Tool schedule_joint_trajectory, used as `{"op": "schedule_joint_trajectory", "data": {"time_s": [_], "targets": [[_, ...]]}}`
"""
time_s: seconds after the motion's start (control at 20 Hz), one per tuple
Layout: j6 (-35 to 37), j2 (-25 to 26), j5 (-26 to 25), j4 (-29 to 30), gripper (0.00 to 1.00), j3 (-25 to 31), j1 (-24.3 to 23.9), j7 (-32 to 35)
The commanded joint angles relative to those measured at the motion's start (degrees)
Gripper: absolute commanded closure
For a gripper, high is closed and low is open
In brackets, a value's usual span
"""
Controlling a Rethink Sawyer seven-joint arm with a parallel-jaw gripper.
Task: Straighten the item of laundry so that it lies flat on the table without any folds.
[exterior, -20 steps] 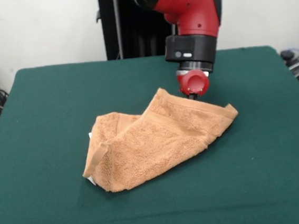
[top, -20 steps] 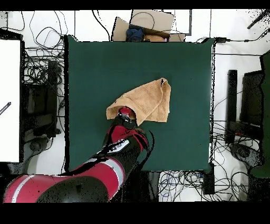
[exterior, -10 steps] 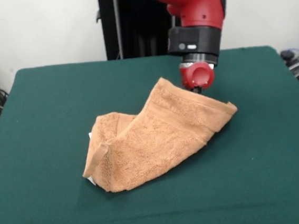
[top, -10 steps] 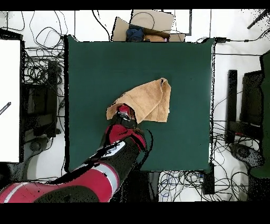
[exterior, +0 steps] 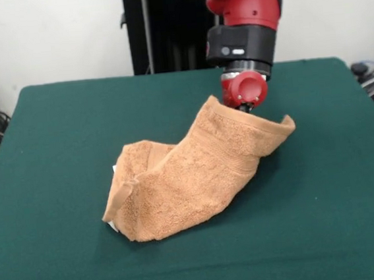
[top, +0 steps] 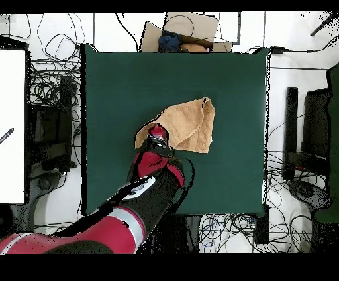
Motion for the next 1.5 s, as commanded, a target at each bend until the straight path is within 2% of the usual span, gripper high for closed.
{"op": "schedule_joint_trajectory", "data": {"time_s": [0.05, 0.8, 0.95, 1.05, 1.3, 1.5], "targets": [[6.7, 1.0, -1.1, -5.7, 0.0, 0.5, 1.4, 6.1], [1.2, 4.4, -1.8, -5.5, 0.0, -1.9, 2.5, 7.4], [-0.3, 6.1, -3.0, -6.9, 0.0, -3.3, 3.5, 5.3], [1.6, 6.1, -5.3, -8.0, 0.0, -3.3, 3.6, 4.2], [6.1, 9.9, -8.0, -11.7, 0.0, -7.4, 6.5, 0.7], [11.5, 11.3, -14.3, -15.8, 0.0, -9.4, 7.8, -1.6]]}}
